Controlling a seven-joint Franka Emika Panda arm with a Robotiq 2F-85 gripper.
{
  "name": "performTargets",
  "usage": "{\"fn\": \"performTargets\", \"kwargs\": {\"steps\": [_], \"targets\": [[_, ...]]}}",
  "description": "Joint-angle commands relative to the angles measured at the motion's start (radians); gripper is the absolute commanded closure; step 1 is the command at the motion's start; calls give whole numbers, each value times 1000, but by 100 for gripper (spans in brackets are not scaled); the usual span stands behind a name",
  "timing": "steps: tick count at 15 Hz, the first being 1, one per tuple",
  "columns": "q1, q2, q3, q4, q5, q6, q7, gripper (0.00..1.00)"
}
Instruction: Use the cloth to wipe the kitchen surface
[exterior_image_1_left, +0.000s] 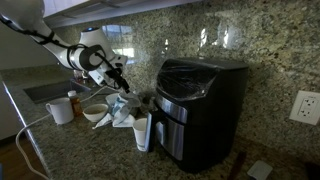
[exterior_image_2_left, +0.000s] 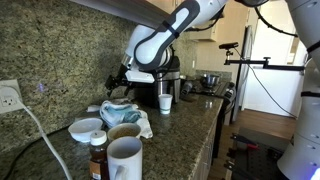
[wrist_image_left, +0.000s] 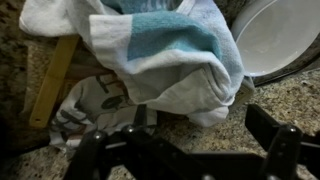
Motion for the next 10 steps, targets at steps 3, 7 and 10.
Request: {"fn": "performTargets", "kwargs": {"steps": [3, 7, 10], "targets": [[26, -214, -44, -60, 173, -318, -138, 0], [33, -335, -85, -136, 179, -528, -137, 0], [27, -423, -109, -244, 182, -612, -138, 0]]}}
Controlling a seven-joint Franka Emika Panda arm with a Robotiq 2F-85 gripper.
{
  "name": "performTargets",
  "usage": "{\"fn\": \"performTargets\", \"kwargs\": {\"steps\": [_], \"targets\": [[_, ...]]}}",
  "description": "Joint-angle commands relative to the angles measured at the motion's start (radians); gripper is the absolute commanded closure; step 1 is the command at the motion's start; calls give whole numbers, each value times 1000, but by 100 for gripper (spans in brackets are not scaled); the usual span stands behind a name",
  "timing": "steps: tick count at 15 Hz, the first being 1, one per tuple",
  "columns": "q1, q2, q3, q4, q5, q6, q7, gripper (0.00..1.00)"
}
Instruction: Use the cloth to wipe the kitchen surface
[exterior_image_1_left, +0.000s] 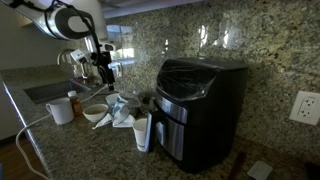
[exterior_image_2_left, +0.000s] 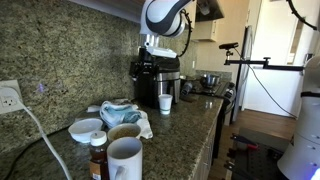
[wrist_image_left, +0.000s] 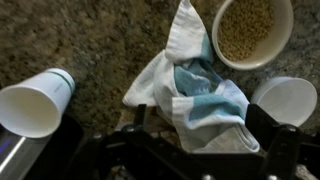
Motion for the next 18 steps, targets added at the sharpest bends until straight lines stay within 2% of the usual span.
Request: {"fn": "performTargets", "kwargs": {"steps": [1, 6, 10, 13, 14, 18], "targets": [[5, -141, -36, -179, 41, -66, -30, 0], [8, -214, -54, -379, 88, -42, -61, 0], [8, -224, -51, -483, 61, 36, -39, 0], [6, -213, -51, -504, 46, 67, -35, 0], [7, -181, -51, -469, 51, 43, -29, 0], [7, -182, -51, -479, 50, 51, -29, 0]]}}
